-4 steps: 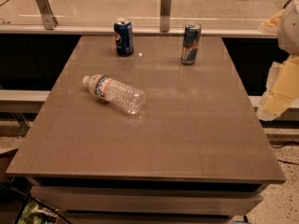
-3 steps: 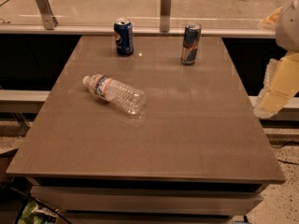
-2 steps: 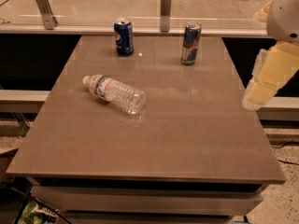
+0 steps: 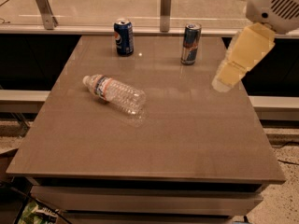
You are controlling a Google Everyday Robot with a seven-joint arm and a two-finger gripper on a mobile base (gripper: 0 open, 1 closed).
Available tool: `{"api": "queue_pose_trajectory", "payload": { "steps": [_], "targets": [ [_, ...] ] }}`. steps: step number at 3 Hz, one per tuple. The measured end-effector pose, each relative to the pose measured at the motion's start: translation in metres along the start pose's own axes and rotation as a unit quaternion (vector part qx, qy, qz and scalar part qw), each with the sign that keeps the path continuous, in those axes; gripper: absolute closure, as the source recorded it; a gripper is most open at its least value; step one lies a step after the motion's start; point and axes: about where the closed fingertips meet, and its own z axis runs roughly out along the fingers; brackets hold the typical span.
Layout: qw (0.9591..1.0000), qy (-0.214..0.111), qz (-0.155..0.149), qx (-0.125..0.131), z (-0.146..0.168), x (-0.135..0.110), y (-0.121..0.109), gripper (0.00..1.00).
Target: Place water bottle upright
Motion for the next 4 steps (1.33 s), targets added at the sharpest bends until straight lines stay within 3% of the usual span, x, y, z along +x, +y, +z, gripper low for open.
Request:
{"api": "queue_pose_trajectory", "payload": {
  "steps": [1,3,4],
  "targets": [
    [0.9995,-0.009,0.023,-0.019,0.016,-0.014,-0.002,0.0],
    [0.9963,-0.017,0.031,-0.078,0.072,-0.051,0.014,0.0],
    [0.9963,-0.017,0.031,-0.078,0.071,-0.051,0.014,0.0]
  ]
}}
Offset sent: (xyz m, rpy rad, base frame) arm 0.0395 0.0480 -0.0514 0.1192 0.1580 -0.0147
